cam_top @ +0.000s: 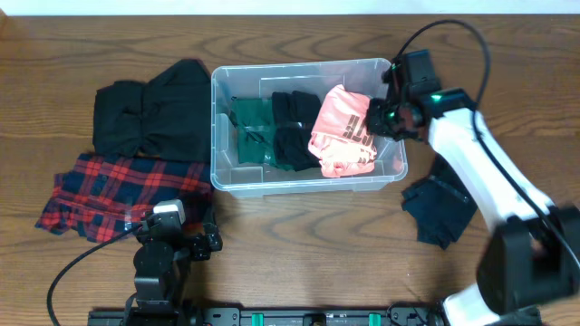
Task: Pack container
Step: 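Lower the pink shirt into the bin's right side and release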
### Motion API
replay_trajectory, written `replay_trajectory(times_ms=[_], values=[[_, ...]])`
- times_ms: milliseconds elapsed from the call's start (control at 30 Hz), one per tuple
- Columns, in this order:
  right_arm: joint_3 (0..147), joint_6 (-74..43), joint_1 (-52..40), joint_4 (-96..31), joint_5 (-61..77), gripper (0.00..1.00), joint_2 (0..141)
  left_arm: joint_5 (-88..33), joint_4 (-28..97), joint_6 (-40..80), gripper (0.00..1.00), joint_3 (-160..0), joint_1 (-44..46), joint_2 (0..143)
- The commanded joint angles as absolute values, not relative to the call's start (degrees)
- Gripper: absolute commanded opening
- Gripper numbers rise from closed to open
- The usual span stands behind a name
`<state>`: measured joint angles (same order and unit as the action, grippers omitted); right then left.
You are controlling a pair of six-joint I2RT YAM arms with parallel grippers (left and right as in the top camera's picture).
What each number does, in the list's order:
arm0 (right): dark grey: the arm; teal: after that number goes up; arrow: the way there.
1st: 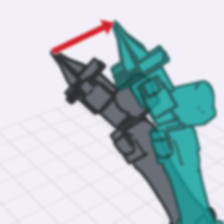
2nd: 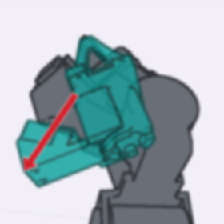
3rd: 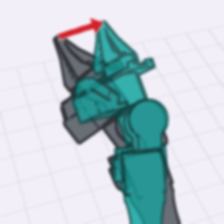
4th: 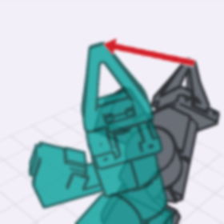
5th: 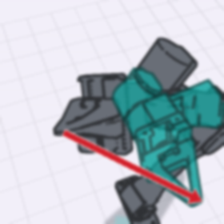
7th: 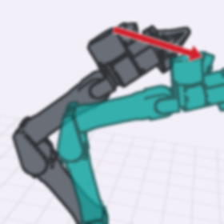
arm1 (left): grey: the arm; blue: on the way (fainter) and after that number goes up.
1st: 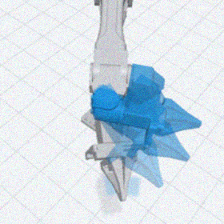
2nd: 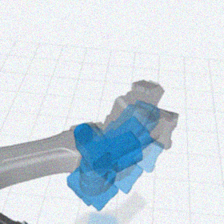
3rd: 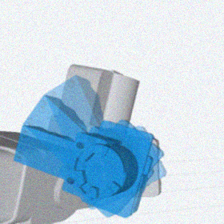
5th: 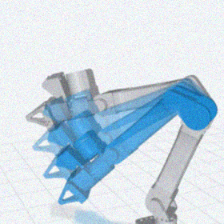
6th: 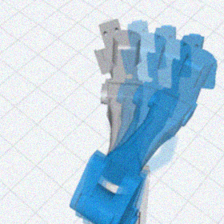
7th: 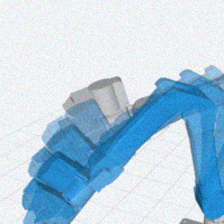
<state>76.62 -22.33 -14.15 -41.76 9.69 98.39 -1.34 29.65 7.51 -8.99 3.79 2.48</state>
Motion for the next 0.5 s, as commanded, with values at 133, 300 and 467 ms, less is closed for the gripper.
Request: replay_trajectory(times_ms=[133, 300, 467], values=[[79.6, -19.5, -19.0, -41.5, 6.4, 0.06, 90.3, -1.5, 29.7, 7.8, 0.98, -8.2, 3.7, 2.5], [79.6, -21.3, -22.6, -42.3, 4.3, 0.01, 94.5, -1.5, 29.7, 7.8, 0.98, -8.2, 3.7, 2.5], [79.7, -22.3, -19.6, -40.9, 6.3, 0.4, 88.4, -1.5, 29.7, 7.8, 0.98, -8.2, 3.7, 2.5]])
